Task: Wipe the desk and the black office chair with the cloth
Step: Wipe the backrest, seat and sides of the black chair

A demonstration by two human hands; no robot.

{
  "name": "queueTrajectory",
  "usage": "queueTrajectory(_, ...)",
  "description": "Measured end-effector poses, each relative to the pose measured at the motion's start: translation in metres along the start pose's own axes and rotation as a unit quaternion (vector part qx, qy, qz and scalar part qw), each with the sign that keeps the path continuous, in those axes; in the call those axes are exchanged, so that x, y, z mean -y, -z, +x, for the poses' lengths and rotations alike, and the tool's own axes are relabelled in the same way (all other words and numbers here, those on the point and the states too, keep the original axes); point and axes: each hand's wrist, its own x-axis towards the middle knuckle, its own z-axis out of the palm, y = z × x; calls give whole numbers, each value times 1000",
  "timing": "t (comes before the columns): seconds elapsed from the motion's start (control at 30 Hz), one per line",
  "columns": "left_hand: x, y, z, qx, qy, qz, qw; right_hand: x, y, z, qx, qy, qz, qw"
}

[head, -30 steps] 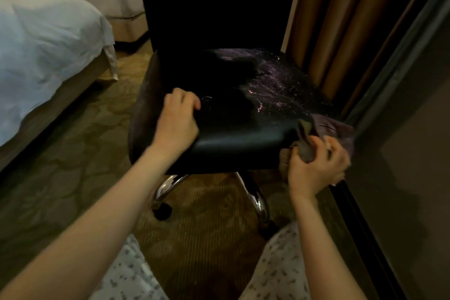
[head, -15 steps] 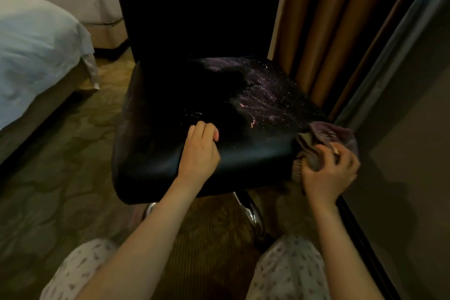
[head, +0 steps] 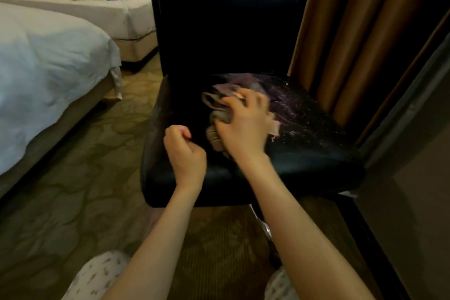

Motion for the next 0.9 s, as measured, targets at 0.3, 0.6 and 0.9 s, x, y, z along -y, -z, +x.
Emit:
queueTrajectory(0.3,27,5,10,-39,88,21,995,35,-87,16,288,11,-98,953)
queueTrajectory(0.6,27,8,14,8,95,42,995,-95,-26,44,225,-206,-235,923)
queueTrajectory(0.9,28,9,14,-44,110,-34,992,21,-49,33,245,10,-83,966)
